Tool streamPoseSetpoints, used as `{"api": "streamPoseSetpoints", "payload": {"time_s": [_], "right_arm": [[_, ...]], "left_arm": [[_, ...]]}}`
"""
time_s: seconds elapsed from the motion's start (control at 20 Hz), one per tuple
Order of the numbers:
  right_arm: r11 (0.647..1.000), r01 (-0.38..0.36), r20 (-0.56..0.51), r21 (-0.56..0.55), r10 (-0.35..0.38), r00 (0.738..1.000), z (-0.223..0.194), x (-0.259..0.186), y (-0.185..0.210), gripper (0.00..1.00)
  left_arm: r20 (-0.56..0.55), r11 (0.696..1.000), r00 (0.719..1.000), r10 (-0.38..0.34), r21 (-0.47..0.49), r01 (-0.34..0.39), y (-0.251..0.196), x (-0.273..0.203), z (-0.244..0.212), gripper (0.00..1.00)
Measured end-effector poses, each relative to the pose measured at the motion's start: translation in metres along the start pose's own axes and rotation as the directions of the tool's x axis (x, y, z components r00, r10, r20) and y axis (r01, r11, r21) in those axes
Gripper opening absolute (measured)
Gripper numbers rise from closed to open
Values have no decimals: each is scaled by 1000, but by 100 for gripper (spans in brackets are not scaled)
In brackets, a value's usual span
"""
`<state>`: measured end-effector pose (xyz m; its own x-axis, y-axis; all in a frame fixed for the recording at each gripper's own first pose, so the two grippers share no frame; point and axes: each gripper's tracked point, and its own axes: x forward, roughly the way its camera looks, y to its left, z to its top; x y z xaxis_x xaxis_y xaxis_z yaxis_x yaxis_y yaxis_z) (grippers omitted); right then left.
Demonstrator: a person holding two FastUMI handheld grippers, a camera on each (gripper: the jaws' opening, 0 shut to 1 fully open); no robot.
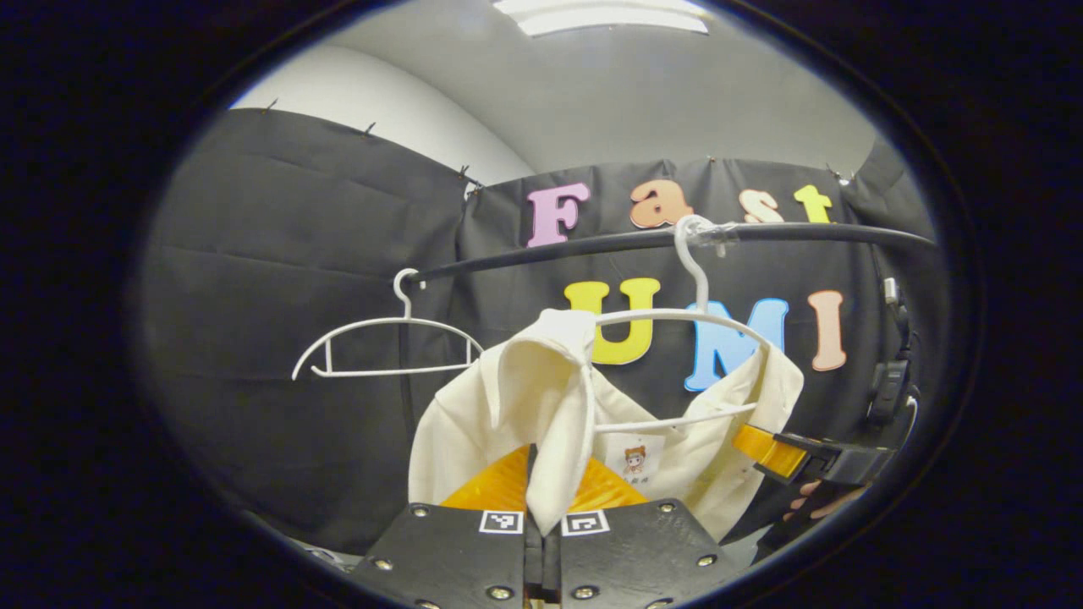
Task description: Grasp the clothes on the hanger with both hands and then place them into the laundry hamper below.
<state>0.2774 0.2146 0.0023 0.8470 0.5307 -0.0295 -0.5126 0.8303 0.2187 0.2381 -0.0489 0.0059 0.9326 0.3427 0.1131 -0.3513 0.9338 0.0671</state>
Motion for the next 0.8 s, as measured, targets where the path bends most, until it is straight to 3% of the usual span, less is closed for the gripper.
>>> {"api": "streamPoseSetpoints", "payload": {"time_s": [0.25, 0.35, 0.4, 0.45, 0.5, 0.65, 0.8], "right_arm": [[1000, 13, -20, -13, -13, 1000, -5, 13, -7, 95], [999, 27, 5, -18, -27, 1000, 0, 18, -13, 73], [999, 34, 21, -21, -34, 999, 3, 17, -16, 45], [998, 52, 42, -22, -51, 998, 9, 16, -22, 32], [998, 62, 71, -17, -60, 996, 16, 15, -28, 13], [1000, -9, 85, 0, 9, 996, 23, 9, -20, 3], [1000, 21, 116, -12, -19, 993, 36, 7, -39, 3]], "left_arm": [[-3, 1000, 1000, 10, -11, -10, 0, -2, -2, 1], [-6, 1000, 1000, 18, -17, -18, 4, -6, -4, 1], [-7, 1000, 1000, 21, -22, -21, 7, -6, -6, 1], [-7, 999, 1000, 24, -27, -24, 9, -7, -7, 1], [-7, 999, 1000, 23, -31, -23, 10, -7, -7, 2], [-4, 999, 999, 43, -26, -44, 22, -7, -4, 1], [13, 997, 998, 64, -48, -63, 34, -5, 4, 2]]}}
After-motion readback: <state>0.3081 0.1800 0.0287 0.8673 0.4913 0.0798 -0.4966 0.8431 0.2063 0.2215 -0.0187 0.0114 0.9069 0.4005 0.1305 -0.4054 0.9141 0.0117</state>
